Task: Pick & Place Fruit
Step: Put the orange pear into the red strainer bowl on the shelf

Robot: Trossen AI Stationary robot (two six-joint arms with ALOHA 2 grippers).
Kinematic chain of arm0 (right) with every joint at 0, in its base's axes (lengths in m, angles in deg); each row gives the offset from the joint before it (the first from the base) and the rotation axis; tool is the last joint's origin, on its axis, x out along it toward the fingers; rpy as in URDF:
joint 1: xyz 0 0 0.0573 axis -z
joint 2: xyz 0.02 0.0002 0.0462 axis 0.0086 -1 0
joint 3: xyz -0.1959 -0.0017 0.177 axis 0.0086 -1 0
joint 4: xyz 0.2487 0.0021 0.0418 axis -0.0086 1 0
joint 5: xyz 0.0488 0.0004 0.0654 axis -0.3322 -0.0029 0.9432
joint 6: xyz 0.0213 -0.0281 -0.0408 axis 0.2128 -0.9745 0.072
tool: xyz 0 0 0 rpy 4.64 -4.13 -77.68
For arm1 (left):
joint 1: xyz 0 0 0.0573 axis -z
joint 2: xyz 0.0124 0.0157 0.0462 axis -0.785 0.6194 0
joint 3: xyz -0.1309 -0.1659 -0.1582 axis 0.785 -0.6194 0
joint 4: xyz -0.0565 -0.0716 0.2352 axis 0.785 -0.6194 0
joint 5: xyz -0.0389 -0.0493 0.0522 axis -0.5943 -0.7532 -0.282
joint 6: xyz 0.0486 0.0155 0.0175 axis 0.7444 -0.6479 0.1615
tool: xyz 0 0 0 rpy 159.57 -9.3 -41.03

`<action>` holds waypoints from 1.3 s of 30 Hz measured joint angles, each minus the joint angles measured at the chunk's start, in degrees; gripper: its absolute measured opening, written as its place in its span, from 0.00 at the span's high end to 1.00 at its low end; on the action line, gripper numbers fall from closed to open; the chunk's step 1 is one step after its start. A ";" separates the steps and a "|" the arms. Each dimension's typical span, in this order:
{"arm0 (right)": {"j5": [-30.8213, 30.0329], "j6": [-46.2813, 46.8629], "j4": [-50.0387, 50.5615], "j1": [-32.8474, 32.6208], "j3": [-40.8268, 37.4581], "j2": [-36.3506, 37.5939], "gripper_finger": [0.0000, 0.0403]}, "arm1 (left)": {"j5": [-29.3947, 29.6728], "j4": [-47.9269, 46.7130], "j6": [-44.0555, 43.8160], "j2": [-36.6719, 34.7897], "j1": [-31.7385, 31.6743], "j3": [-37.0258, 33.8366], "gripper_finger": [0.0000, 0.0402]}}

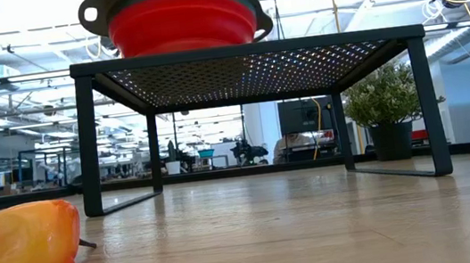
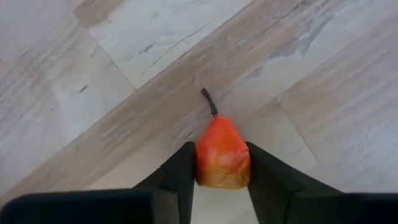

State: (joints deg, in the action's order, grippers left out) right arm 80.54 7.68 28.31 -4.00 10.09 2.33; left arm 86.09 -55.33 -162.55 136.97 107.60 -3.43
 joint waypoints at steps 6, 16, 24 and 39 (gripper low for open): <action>0.00 0.00 0.02 0.01 0.00 0.00 0.99 | 0.24 0.23 -1.77 -0.07 0.00 0.03 0.77; 0.00 0.00 0.02 0.00 0.00 0.00 0.99 | 13.24 12.84 10.85 -6.96 0.97 0.97 0.78; 0.02 0.00 0.01 0.02 0.00 -0.02 0.99 | 31.82 38.26 36.81 -7.34 2.02 0.98 0.78; 0.02 -0.20 0.07 0.00 0.00 0.00 0.99 | 65.76 75.33 65.66 -7.34 0.78 0.98 0.78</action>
State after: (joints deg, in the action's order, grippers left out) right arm 80.56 7.48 28.37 -4.00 10.09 2.33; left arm 151.85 20.00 -96.89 129.62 108.39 -2.44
